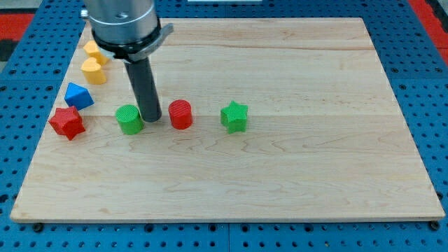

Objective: Move the arm to the top of the red circle

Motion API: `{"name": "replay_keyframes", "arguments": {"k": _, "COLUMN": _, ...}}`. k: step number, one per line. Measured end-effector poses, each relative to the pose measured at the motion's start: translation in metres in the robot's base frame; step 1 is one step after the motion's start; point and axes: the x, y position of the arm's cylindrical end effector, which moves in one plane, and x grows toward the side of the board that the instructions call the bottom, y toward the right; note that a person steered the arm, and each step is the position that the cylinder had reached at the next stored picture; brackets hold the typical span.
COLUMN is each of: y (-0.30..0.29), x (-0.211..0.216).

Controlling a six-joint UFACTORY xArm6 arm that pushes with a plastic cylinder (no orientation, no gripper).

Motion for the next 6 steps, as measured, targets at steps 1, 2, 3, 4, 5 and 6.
{"name": "replay_keyframes", "arguments": {"k": 1, "y": -0.027, "x": 0.000}}
{"name": "replay_keyframes", "arguments": {"k": 2, "y": 0.005, "x": -0.030}}
{"name": "replay_keyframes", "arguments": {"k": 3, "y": 0.053, "x": -0.054}}
{"name": "replay_keyframes", "arguments": {"k": 4, "y": 0.072, "x": -0.046}}
{"name": "replay_keyframes", "arguments": {"k": 5, "y": 0.037, "x": -0.041}}
{"name": "replay_keyframes", "arguments": {"k": 6, "y": 0.032, "x": -0.025}}
